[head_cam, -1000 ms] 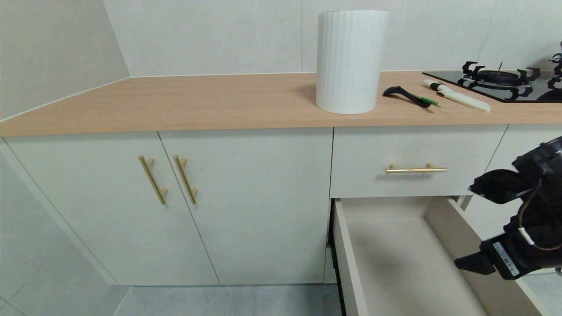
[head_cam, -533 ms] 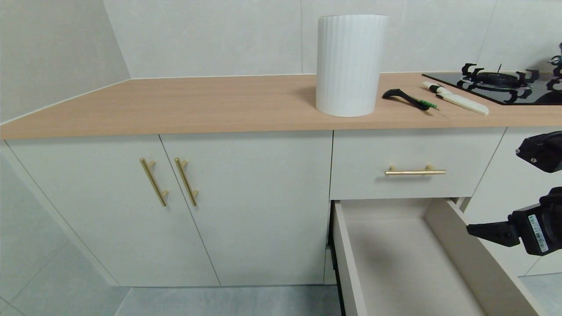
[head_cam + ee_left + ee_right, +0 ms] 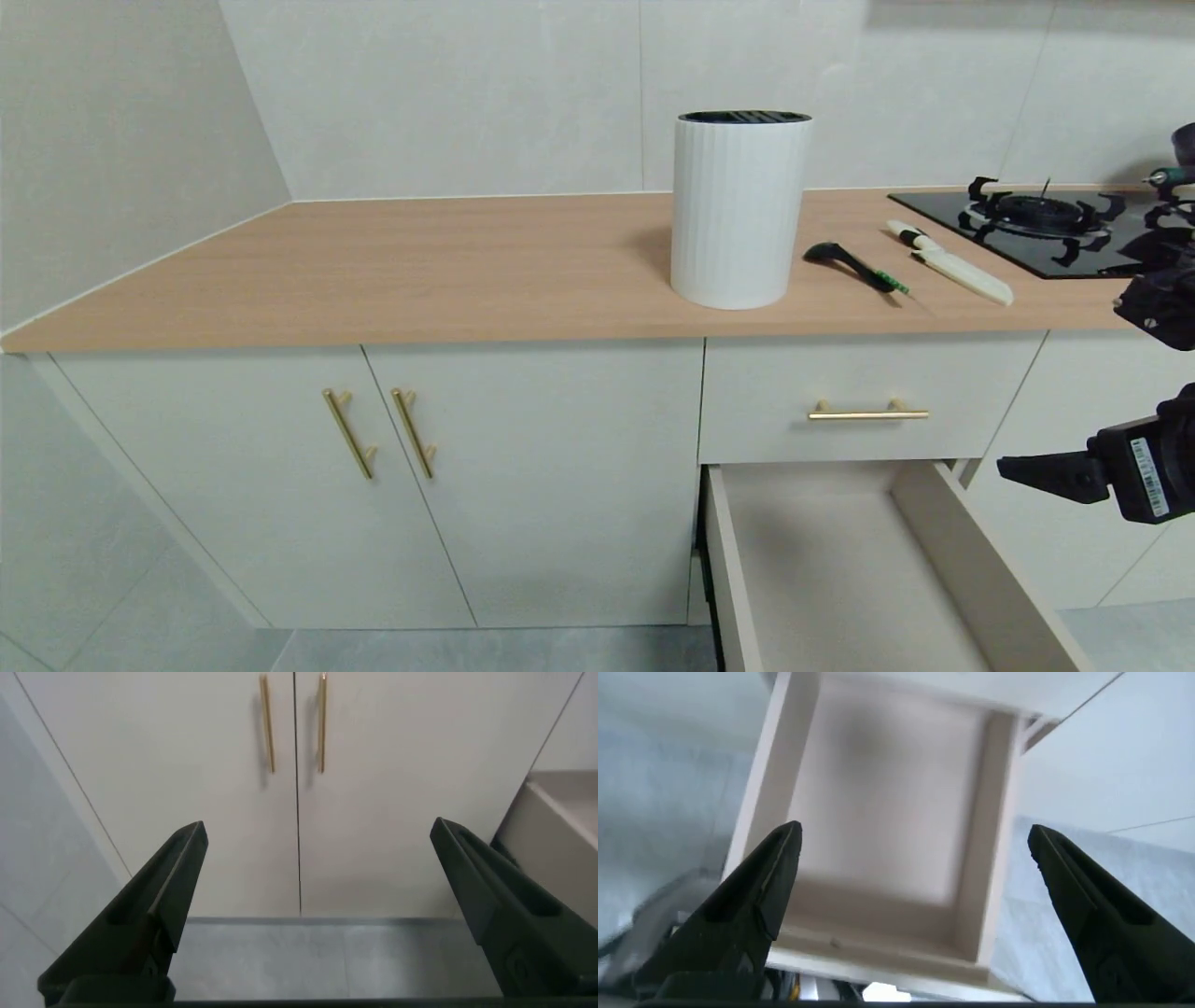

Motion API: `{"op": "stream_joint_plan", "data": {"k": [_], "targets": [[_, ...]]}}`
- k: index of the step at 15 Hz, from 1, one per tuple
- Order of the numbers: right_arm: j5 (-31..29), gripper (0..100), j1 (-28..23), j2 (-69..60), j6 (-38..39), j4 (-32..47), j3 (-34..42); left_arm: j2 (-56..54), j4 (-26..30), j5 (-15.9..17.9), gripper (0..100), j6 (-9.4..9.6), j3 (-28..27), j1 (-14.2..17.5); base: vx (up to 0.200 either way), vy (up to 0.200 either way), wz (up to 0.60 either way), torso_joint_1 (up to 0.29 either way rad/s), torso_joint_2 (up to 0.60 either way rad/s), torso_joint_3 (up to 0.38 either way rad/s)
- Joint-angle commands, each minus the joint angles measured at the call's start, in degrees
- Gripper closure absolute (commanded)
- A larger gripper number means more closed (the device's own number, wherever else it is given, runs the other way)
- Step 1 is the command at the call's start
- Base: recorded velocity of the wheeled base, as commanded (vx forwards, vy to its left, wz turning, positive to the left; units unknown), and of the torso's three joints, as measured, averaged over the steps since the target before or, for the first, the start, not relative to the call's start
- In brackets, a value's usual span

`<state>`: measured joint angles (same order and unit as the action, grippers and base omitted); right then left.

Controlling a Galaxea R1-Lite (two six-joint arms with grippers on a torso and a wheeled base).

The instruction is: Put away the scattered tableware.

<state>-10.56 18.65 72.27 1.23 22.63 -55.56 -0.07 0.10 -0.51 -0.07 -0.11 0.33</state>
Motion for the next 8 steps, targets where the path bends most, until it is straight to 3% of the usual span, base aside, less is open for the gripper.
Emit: {"op": "stream_joint_plan", "data": {"k": [1, 6, 8], "targets": [[0.1, 0, -1.86, 1.83, 0.0, -0.92, 0.28, 0.07, -0.01, -0.02, 0, -0.01, 0.02, 0.02, 0.0, 0.0, 0.0, 0.134, -0.46, -0.339], [3.88, 0, -6.61, 7.54, -0.44, -8.3, -0.33, 0.07, -0.01, -0.02, 0, -0.01, 0.02, 0.02, 0.0, 0.0, 0.0, 0.155, -0.47, -0.317], [5.72, 0, -9.86, 13.87, -0.88, -10.76, -6.84, 0.07, -0.01, -0.02, 0, -0.01, 0.02, 0.02, 0.0, 0.0, 0.0, 0.178, -0.48, -0.317]]}}
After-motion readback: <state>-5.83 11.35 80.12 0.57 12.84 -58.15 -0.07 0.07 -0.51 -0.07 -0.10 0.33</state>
